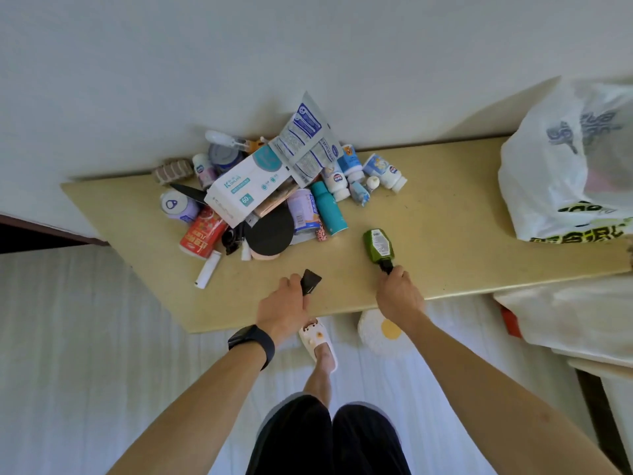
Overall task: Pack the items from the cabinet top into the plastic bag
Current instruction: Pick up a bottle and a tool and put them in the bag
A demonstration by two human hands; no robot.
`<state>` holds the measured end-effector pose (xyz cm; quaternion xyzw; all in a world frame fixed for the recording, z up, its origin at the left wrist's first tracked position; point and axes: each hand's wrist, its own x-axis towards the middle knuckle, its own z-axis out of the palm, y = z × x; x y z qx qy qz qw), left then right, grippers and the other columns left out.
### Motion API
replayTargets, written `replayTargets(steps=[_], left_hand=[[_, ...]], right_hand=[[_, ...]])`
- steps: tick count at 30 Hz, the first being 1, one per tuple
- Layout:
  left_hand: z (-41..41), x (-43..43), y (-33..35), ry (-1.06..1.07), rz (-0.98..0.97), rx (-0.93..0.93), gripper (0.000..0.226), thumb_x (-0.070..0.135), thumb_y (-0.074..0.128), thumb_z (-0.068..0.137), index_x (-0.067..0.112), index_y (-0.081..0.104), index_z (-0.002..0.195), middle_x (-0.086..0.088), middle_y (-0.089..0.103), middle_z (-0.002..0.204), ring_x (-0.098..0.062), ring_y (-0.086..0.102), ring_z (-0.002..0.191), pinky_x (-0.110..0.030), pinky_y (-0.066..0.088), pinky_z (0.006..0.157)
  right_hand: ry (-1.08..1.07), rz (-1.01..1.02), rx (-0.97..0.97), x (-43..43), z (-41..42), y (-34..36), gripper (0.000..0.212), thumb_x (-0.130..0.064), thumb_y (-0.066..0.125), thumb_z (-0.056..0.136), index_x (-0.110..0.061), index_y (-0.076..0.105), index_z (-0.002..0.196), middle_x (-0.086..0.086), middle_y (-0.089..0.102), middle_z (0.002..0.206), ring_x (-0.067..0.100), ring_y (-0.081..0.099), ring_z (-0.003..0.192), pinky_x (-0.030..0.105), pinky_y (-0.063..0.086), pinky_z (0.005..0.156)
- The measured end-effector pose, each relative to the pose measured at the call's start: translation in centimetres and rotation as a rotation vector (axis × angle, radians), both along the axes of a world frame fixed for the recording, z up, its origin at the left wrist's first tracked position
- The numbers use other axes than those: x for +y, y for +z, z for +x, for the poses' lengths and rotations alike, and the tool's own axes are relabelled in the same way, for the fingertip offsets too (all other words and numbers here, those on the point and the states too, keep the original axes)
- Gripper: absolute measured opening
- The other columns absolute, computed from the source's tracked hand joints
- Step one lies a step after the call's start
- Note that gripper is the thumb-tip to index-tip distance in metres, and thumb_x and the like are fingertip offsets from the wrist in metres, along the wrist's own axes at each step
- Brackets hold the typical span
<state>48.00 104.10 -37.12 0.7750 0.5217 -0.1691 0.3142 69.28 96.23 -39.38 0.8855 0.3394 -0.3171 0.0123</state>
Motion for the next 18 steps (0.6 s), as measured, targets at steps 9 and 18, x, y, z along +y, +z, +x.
replayTargets(steps=[9, 18], left_hand=[[5.1, -8.0, 3.3, 0.495, -0.487, -0.426, 0.021, 0.031, 0.045, 0.097, 0.013, 0.048, 0.108, -0.004, 0.059, 0.085, -0.018, 0.059, 0.063, -0.031, 0.049, 0.060], [11.6, -19.8, 7.5, 0.179, -0.551, -0.519, 0.036, 0.057, 0.059, 0.090, 0.021, 0.061, 0.092, 0.008, 0.047, 0.058, -0.010, 0.045, 0.051, -0.023, 0.041, 0.053]], right_hand=[[-0.326, 0.295, 0.372, -16.3, -1.1, 9.0, 0.031, -0.033, 0.033, 0.104, -0.011, 0.056, 0.105, 0.006, 0.067, 0.093, 0.021, 0.064, 0.082, 0.028, 0.049, 0.071], [-0.515, 0.340, 0.412, -33.7, -0.7, 16.7, 0.038, -0.033, 0.037, 0.102, -0.013, 0.064, 0.086, -0.004, 0.072, 0.080, 0.018, 0.061, 0.073, 0.030, 0.047, 0.068]])
